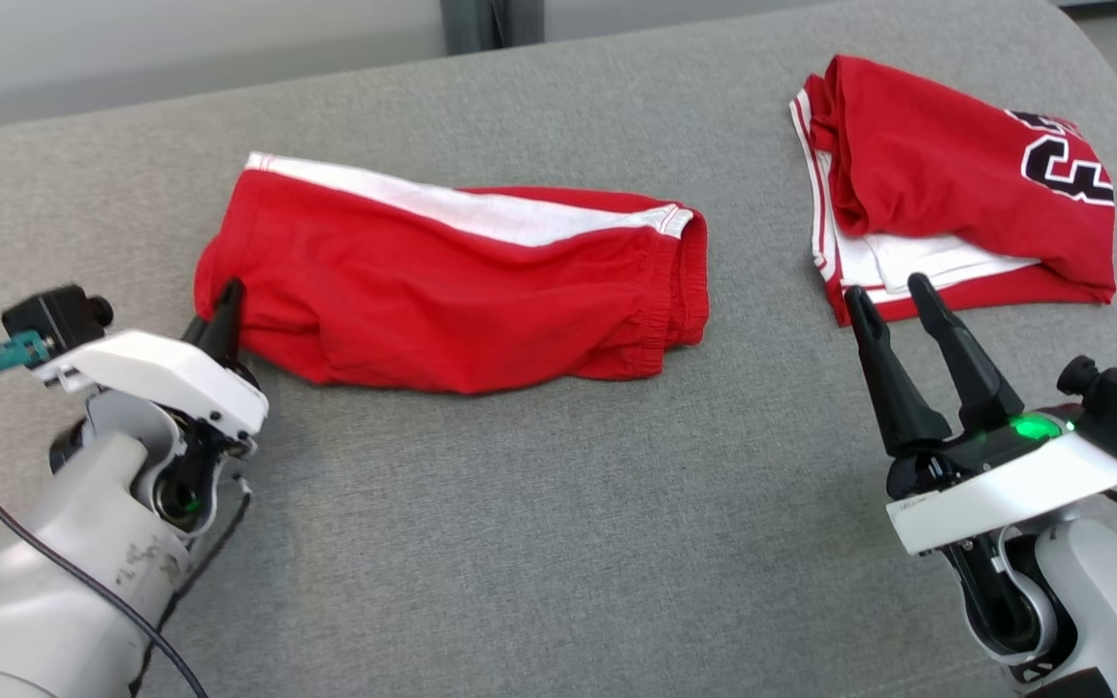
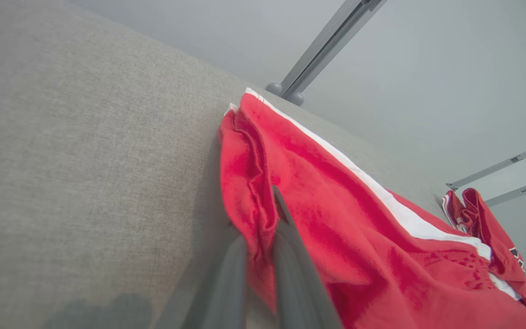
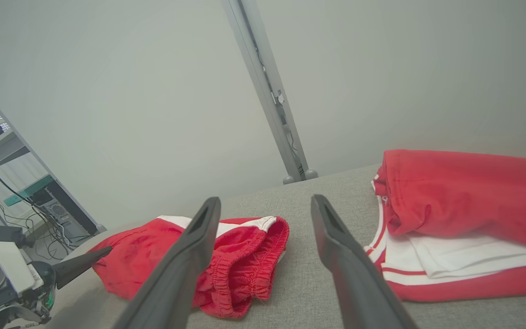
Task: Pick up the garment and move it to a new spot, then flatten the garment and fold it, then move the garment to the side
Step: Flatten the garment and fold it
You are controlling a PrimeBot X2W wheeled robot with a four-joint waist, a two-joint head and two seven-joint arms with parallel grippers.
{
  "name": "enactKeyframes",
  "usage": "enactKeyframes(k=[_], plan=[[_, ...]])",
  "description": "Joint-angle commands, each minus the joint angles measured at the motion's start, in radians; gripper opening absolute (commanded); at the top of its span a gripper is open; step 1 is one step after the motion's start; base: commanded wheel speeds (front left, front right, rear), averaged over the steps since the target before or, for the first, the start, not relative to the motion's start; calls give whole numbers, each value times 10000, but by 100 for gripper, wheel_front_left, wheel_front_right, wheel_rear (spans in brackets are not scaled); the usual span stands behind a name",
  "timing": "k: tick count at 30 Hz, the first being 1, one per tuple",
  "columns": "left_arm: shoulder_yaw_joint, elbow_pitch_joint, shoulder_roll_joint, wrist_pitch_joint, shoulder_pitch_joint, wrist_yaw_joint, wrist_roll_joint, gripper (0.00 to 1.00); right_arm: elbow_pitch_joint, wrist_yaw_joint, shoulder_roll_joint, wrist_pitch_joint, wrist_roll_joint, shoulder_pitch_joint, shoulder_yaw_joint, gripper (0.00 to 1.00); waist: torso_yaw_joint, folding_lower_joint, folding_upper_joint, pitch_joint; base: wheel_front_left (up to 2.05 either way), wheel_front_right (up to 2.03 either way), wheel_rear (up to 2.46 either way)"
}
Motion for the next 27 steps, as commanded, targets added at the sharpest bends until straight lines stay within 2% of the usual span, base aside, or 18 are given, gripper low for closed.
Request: enactKeyframes(k=[1,9,17,22,27], plan=[[98,64,-61,-167,207,-14,-38,0,51,3,-47,-1,-3,199,1,100,266,0,0,-347,0,0,0],[457,3,-636,-525,1177,-16,314,0,267,3,-53,-1,134,570,-60,100,805,0,0,-1072,0,0,0],[1911,-124,-1111,-521,2122,-14,1892,0,303,3,-31,-1,164,916,-182,100,1232,0,0,-1506,0,0,0],[2415,-334,-1475,-521,2783,-14,2684,0,274,3,-46,-1,172,1045,-188,100,1383,0,0,-1587,0,0,0],[3207,-571,-1599,-522,3250,71,3428,0,219,3,-40,-1,158,1162,-212,100,1465,0,0,-1596,0,0,0]])
